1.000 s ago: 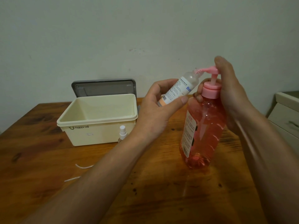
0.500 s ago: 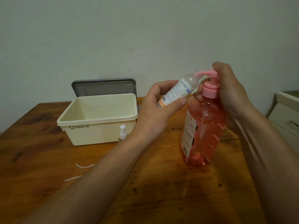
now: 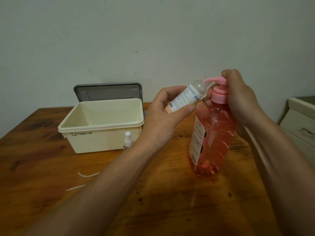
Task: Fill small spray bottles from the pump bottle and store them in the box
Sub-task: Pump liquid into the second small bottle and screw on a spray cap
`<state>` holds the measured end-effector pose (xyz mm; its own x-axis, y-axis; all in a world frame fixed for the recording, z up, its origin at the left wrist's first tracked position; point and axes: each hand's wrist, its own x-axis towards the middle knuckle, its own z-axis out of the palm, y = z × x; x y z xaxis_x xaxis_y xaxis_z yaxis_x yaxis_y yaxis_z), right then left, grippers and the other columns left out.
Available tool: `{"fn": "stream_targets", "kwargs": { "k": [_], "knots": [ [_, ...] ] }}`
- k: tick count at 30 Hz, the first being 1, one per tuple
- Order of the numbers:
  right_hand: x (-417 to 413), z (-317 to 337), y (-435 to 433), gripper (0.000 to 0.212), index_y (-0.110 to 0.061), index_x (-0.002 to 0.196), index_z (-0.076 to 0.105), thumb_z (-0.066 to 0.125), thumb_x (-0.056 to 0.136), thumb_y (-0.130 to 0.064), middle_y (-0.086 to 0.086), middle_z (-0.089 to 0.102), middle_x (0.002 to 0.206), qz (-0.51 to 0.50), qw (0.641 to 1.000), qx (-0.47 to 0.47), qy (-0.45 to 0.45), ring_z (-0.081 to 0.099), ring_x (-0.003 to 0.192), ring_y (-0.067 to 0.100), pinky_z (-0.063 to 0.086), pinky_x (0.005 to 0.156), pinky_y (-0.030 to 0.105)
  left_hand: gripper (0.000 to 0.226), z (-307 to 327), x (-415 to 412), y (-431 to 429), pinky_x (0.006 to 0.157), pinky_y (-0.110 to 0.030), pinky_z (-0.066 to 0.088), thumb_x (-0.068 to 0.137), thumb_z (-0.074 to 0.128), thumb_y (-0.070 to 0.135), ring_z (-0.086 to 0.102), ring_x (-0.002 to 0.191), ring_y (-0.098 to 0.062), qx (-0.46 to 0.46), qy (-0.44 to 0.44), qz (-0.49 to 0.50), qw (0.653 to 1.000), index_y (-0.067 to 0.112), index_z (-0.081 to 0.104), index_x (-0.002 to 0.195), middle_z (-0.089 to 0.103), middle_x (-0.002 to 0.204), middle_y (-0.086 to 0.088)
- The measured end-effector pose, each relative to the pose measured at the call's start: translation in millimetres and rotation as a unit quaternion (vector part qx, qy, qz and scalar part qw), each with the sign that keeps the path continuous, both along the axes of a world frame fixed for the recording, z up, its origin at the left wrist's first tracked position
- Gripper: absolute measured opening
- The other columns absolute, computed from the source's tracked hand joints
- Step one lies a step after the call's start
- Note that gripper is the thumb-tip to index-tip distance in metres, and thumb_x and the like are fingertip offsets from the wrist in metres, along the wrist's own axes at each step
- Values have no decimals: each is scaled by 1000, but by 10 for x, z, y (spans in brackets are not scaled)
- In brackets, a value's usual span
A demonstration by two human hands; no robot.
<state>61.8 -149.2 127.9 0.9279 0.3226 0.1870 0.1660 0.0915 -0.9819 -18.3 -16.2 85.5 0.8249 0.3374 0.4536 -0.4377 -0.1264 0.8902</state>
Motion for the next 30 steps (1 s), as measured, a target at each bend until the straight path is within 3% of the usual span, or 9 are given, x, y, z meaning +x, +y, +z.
{"fn": "stream_targets", "kwargs": {
  "k": [4, 12, 18, 23, 27, 30],
  "knots": [
    [-2, -3, -34, 55, -17, 84, 62, 40, 91, -67, 4, 58, 54, 22, 1000, -8, 17, 55, 44, 14, 46, 47, 23, 38, 40, -2, -10, 71, -9, 49, 84, 72, 12, 60, 96, 3, 1, -6, -3, 1000, 24, 57, 117, 62, 112, 5],
    [-3, 6, 0, 55, -11, 62, 59, 36, 95, -48, 7, 58, 51, -8, 1000, -22, -9, 48, 47, 21, 41, 53, 29, 37, -11, 28, -9, 73, -12, 50, 83, 73, 10, 61, 97, 1, -3, -4, 2, 1000, 21, 59, 116, 63, 112, 5],
    [-22, 10, -12, 53, -11, 60, 59, 37, 95, -45, 7, 57, 52, 1, 1000, -17, -11, 48, 46, 20, 41, 53, 28, 38, -15, 34, -4, 75, -14, 51, 83, 74, 10, 62, 103, -6, -2, -1, 8, 1000, 21, 59, 116, 64, 113, 2],
    [-49, 8, -36, 52, -23, 86, 67, 36, 95, -64, 6, 60, 58, 12, 1000, 1, -7, 54, 45, 16, 46, 52, 25, 39, -6, 59, -20, 89, -30, 56, 83, 75, 16, 62, 109, -19, 7, 7, 5, 1000, 28, 58, 116, 65, 117, 0],
    [-84, 22, -39, 52, -31, 98, 68, 31, 95, -67, 3, 60, 56, 15, 1000, -6, -23, 58, 48, 14, 49, 58, 28, 41, 4, 69, -48, 86, -24, 55, 83, 74, 16, 61, 108, -15, 6, 12, 5, 1000, 28, 57, 118, 64, 117, 1],
    [-98, 34, -38, 54, -31, 96, 70, 31, 94, -68, 2, 59, 55, 18, 1000, -3, -24, 57, 47, 13, 48, 55, 27, 42, 10, 73, -58, 85, -22, 55, 83, 75, 16, 62, 106, -11, 4, 18, 5, 1000, 29, 57, 118, 65, 117, 3]
  ]
}}
